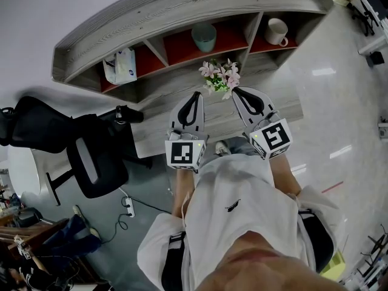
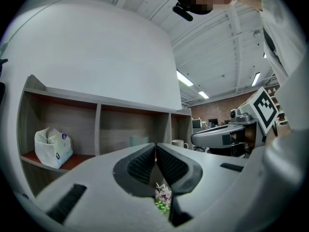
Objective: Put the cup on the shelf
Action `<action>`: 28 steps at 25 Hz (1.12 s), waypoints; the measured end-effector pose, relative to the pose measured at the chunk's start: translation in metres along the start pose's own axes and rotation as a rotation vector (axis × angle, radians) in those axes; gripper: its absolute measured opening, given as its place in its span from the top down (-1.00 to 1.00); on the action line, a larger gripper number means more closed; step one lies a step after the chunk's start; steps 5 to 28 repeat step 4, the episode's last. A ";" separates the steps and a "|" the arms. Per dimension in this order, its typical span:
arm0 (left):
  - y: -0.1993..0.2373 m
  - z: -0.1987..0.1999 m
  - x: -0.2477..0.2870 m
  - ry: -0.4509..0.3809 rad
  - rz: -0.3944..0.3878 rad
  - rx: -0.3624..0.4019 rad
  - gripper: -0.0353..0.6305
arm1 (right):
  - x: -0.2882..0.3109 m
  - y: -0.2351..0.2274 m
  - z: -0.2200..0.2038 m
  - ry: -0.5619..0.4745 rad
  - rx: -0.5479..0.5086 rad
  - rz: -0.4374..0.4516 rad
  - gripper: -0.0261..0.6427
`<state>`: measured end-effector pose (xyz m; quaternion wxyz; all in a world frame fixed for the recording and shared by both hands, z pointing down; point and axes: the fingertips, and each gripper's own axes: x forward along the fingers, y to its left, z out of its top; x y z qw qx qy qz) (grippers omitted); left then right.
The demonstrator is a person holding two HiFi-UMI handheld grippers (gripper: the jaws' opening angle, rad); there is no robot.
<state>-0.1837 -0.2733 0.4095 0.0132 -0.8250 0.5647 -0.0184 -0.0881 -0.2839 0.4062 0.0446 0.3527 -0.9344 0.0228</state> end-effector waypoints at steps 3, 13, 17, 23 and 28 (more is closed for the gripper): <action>-0.001 -0.002 0.002 0.007 -0.002 0.001 0.79 | 0.000 -0.001 -0.001 0.002 0.003 -0.001 0.82; -0.001 -0.003 0.002 0.009 -0.003 0.002 0.79 | 0.000 -0.002 -0.001 0.002 0.002 0.000 0.82; -0.001 -0.003 0.002 0.009 -0.003 0.002 0.79 | 0.000 -0.002 -0.001 0.002 0.002 0.000 0.82; -0.001 -0.003 0.002 0.009 -0.003 0.002 0.79 | 0.000 -0.002 -0.001 0.002 0.002 0.000 0.82; -0.001 -0.003 0.002 0.009 -0.003 0.002 0.79 | 0.000 -0.002 -0.001 0.002 0.002 0.000 0.82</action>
